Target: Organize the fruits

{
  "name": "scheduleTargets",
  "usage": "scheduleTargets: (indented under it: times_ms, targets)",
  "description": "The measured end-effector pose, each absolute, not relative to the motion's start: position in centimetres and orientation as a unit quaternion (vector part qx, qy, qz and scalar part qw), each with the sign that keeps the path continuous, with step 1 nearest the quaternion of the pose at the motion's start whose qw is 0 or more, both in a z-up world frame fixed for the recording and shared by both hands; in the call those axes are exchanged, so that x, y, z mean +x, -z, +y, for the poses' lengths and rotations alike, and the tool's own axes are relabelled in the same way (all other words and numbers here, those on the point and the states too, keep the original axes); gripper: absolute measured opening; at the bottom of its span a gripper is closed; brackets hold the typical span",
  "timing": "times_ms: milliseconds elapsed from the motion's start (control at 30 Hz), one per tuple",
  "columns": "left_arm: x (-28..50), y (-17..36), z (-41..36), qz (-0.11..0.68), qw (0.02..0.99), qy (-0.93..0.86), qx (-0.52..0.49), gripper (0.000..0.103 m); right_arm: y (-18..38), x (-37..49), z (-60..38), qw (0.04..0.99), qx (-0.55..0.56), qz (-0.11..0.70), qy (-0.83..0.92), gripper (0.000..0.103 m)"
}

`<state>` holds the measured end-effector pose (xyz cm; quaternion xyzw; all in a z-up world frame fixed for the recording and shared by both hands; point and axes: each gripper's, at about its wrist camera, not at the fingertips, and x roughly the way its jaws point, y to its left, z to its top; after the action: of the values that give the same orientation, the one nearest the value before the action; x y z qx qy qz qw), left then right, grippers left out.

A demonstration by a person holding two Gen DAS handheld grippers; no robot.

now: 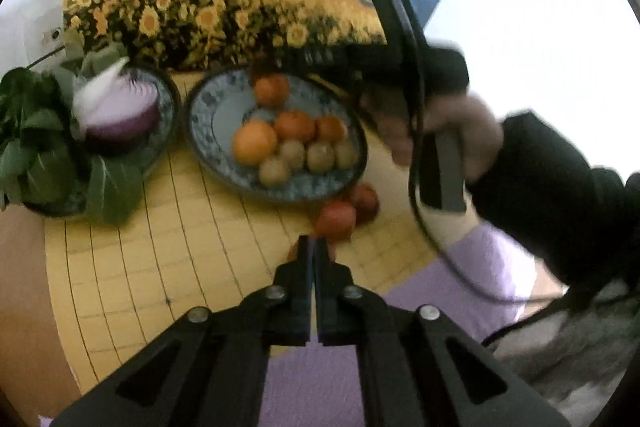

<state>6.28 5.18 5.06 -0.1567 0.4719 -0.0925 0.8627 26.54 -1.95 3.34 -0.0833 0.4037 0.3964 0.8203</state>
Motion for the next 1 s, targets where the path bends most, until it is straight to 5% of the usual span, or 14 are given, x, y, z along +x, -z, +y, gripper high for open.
scheduleTargets:
  times_ms: [100,300,667,733,1000]
  targets:
    - [7.0,-4.9,5.4,0.478,0.859,0.089,-0.159,0.002,-3.6,26.0,-3.1,0.823,-0.069,0.406,-0.392,0.051]
    - [7.4,-3.9,4.8,0.497,0.852,0.087,-0.140,0.032,-4.7,23.1,-8.0,0.837,-0.028,0.400,-0.372,0.054]
    - [6.4,-3.2,3.5,0.512,0.847,0.095,-0.110,0.031,-2.0,16.4,-12.0,0.797,0.002,0.453,-0.401,0.054]
    - [6.6,-3.2,3.1,0.510,0.848,0.101,-0.105,0.023,-1.0,15.7,-11.9,0.786,0.010,0.465,-0.407,0.053]
    - [6.9,-3.3,3.3,0.505,0.849,0.106,-0.115,0.007,0.2,15.4,-12.5,0.776,0.025,0.478,-0.411,0.031]
